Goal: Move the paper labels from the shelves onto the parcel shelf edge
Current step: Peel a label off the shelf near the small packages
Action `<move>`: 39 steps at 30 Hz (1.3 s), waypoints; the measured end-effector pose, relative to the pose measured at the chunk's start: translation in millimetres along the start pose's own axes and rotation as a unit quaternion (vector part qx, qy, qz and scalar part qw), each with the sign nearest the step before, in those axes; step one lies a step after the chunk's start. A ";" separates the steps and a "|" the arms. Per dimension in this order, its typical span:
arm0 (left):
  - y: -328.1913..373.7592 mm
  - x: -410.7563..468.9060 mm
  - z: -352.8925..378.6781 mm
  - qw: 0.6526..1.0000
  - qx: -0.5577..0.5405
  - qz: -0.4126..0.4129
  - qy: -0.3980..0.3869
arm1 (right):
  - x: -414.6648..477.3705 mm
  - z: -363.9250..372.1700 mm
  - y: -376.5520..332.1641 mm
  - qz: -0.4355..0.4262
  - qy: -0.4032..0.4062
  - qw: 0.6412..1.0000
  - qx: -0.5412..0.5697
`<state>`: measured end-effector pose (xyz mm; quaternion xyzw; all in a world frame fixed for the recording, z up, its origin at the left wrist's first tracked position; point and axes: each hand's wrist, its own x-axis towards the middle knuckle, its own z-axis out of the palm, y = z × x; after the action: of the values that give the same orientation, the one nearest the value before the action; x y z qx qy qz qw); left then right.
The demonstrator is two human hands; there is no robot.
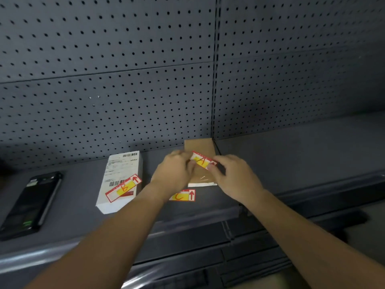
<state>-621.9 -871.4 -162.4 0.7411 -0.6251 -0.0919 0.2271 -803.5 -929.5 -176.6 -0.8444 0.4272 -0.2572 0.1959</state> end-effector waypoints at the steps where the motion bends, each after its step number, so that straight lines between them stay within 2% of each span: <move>1: 1.9 -3.1 0.3 1.000 0.003 -0.006 0.005 | 0.0 1.6 1.3 -0.005 -0.002 1.000 0.006; 9: 13.4 -0.3 -6.1 0.993 -0.070 -0.085 0.051 | 5.1 -1.2 8.8 -0.007 0.007 0.999 0.042; 14: 17.5 -1.0 -6.7 0.986 -0.103 -0.099 0.087 | 7.8 -3.7 9.5 0.005 0.019 0.999 0.049; 22: 22.5 -13.1 -20.1 0.988 -0.112 -0.058 0.087 | 6.4 -18.6 -4.0 0.023 0.041 0.994 0.094; 31: 20.5 -31.4 -59.7 0.991 -0.107 -0.030 0.076 | 3.5 -47.0 -36.0 -0.023 0.039 0.990 0.135; 33: 14.0 -44.1 -71.9 0.991 -0.089 -0.041 0.096 | 6.4 -49.8 -46.1 -0.049 0.035 0.988 0.143; 35: 1.7 -59.5 -85.9 0.989 -0.017 -0.059 0.132 | 12.0 -48.1 -59.1 -0.075 0.029 0.986 0.149; 39: -23.1 -101.6 -116.9 0.969 0.113 -0.159 0.154 | 25.9 -30.9 -96.7 -0.127 -0.001 0.979 0.161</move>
<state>-572.9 -744.4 -84.9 0.8571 -0.4629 0.0602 0.2178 -749.0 -900.2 -92.0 -0.8494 0.2691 -0.3444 0.2957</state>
